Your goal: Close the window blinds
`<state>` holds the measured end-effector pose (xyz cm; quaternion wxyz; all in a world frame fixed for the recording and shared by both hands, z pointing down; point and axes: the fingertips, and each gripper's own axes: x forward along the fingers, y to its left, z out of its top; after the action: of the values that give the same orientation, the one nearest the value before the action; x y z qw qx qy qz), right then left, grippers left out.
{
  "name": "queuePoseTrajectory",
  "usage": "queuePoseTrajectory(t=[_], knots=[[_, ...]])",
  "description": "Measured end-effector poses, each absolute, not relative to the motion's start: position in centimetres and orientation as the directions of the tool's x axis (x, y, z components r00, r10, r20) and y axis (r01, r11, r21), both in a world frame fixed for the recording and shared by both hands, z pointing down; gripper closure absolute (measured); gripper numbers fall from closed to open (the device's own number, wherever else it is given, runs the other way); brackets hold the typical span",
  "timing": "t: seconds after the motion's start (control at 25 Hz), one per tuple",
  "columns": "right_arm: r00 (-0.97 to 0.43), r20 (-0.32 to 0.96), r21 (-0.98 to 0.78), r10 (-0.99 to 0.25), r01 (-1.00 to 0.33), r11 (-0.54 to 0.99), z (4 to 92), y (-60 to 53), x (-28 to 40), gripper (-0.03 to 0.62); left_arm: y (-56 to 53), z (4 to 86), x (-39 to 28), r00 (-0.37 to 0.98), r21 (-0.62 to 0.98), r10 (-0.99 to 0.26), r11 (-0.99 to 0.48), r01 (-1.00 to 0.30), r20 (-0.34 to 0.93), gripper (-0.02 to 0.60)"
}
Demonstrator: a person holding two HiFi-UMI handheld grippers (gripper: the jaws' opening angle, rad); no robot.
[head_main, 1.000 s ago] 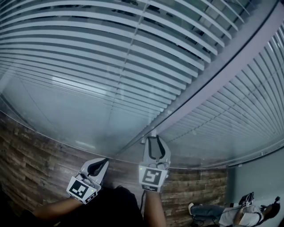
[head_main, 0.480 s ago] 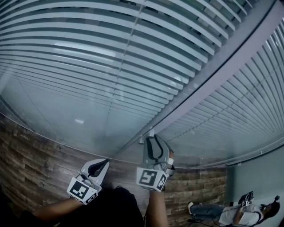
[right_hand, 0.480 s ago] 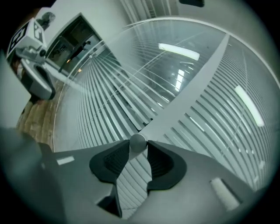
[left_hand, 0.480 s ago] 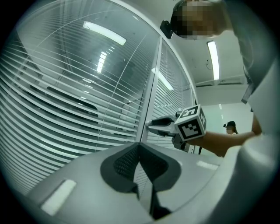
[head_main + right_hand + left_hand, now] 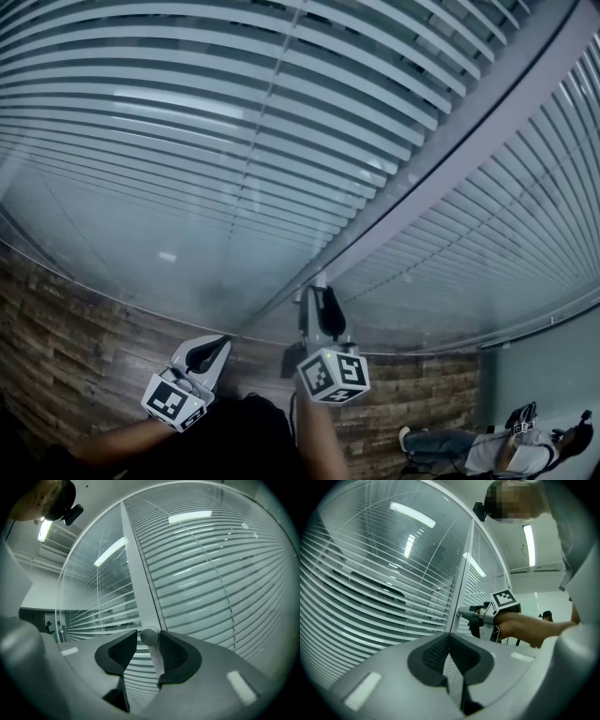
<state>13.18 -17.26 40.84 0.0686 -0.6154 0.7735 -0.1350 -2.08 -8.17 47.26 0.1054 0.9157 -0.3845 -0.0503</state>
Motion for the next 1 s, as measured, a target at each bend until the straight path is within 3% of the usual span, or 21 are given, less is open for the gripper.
queuePoseTrajectory(t=[0.24, 0.52, 0.8, 1.0], knots=[[-0.193, 0.063, -0.239, -0.979, -0.956, 0.173, 39.9, -16.9, 13.3, 0.464, -8.0, 46.5, -2.4, 0.698, 0.231, -0.716, -0.682, -0.694, -0.013, 0.583], [-0.175, 0.138, 0.17, -0.975, -0.965, 0.198, 40.5, -17.1, 12.6, 0.468, -8.4, 47.2, -2.4, 0.701, 0.233, -0.713, -0.684, -0.691, -0.01, 0.583], [-0.131, 0.242, 0.64, -0.962, -0.723, 0.259, 41.3, -17.6, 11.8, 0.465, -9.1, 47.6, -1.9, 0.714, 0.237, -0.7, -0.694, -0.68, -0.001, 0.583], [-0.124, 0.265, 0.814, -0.956, -0.502, 0.291, 41.4, -17.4, 11.3, 0.464, -9.0, 47.7, -1.7, 0.718, 0.235, -0.696, -0.698, -0.676, 0.0, 0.583]])
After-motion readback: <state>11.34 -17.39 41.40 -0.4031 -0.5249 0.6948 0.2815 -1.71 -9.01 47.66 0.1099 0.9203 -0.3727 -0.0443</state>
